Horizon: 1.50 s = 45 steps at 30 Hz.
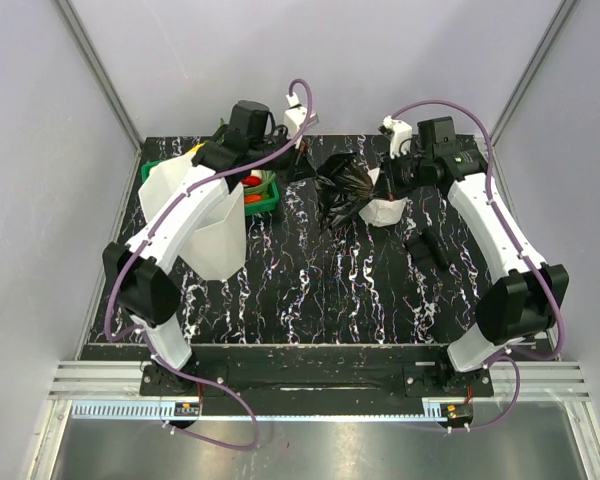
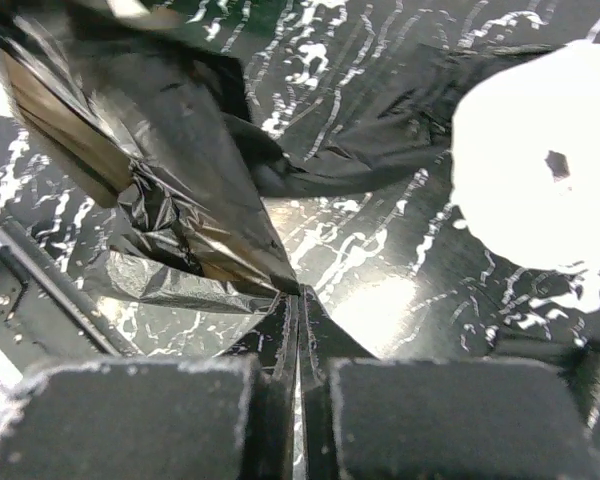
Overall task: Put the trash bags into the trash bin
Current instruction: Unfold the trash bag at the center of the board.
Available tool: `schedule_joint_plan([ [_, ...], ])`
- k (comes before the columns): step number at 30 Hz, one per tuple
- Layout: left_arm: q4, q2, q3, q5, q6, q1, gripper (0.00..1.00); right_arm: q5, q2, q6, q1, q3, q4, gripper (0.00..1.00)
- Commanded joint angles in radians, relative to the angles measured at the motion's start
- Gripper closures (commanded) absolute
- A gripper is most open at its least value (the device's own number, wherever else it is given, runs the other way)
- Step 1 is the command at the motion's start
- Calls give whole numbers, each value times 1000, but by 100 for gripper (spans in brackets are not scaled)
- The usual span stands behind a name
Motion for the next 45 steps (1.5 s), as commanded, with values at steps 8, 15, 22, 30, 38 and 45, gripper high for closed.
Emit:
schedule_joint_plan([
  [8,12,-102,-26,-184,78,77,100,243,-90,-30,-65,20,-18,100],
  [15,7,-112,-36,-283,113,85,100,335,-103,-44,-79,82,-26,100],
  [22,-2,-86,-26,-194,59,79,100,168,-126,-23,-79,73,0,100],
  [30,34,-91,-65,-349,125,88,100,324,-150,-34,-123,37,9,100],
  [38,46,-119,-73,-355,127,137,100,335,-181,-46,-182,-4,18,100],
  [45,50,-137,-73,-287,113,149,100,304,-251,-44,-185,-90,87,100],
])
